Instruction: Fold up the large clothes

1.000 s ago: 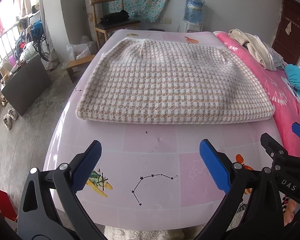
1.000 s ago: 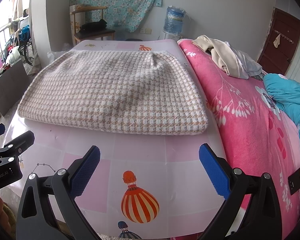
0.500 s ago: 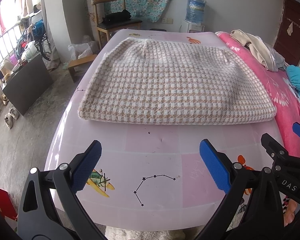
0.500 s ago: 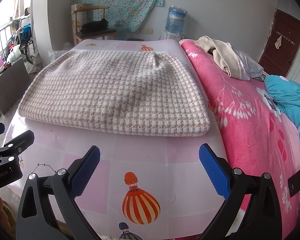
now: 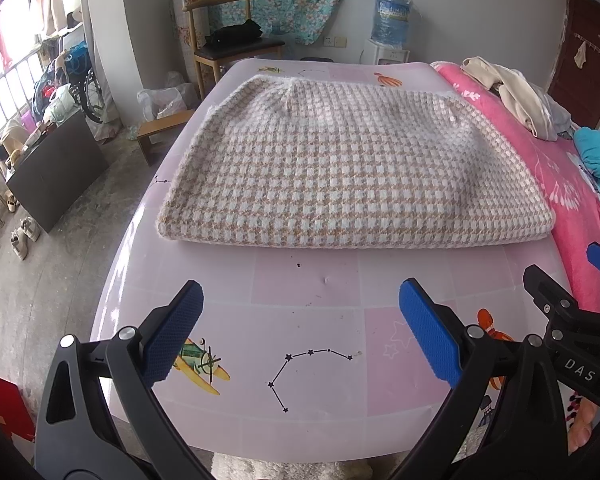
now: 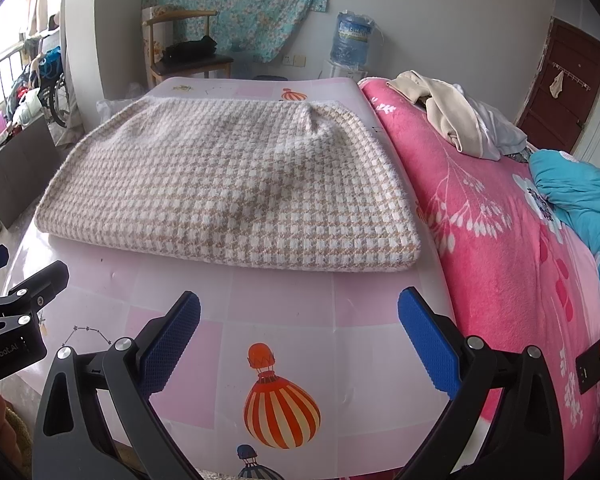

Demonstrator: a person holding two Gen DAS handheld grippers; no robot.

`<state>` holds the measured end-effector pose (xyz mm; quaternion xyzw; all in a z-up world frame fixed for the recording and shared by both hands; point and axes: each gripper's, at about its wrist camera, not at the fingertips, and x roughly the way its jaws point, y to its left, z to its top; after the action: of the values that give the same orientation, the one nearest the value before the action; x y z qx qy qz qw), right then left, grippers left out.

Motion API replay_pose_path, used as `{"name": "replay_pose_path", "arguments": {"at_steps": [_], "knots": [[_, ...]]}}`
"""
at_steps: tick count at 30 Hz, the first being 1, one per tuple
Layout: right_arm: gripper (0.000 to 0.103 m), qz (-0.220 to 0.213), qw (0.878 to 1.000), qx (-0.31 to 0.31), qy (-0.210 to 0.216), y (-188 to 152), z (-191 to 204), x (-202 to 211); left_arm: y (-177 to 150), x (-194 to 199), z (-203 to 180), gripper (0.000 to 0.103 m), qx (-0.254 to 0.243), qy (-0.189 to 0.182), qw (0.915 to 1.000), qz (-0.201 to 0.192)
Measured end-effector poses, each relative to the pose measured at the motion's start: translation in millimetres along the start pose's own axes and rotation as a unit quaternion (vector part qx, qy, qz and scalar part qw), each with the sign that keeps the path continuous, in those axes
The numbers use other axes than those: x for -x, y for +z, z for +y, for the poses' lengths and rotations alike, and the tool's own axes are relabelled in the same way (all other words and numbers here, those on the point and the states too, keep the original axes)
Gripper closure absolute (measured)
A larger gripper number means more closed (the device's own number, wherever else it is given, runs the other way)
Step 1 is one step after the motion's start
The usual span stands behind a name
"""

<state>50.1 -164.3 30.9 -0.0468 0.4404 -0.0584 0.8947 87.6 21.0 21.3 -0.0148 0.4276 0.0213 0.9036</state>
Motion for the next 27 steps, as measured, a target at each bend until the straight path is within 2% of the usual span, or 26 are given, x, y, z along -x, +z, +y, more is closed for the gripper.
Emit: {"name": "replay_pose_path", "arguments": {"at_steps": [27], "knots": [[0.006, 0.001, 1.0, 0.001, 0.001, -1.2, 0.4, -0.5, -0.7, -1.7, 0.1, 0.008, -0.003, 0.007, 1.0, -0.002]]}}
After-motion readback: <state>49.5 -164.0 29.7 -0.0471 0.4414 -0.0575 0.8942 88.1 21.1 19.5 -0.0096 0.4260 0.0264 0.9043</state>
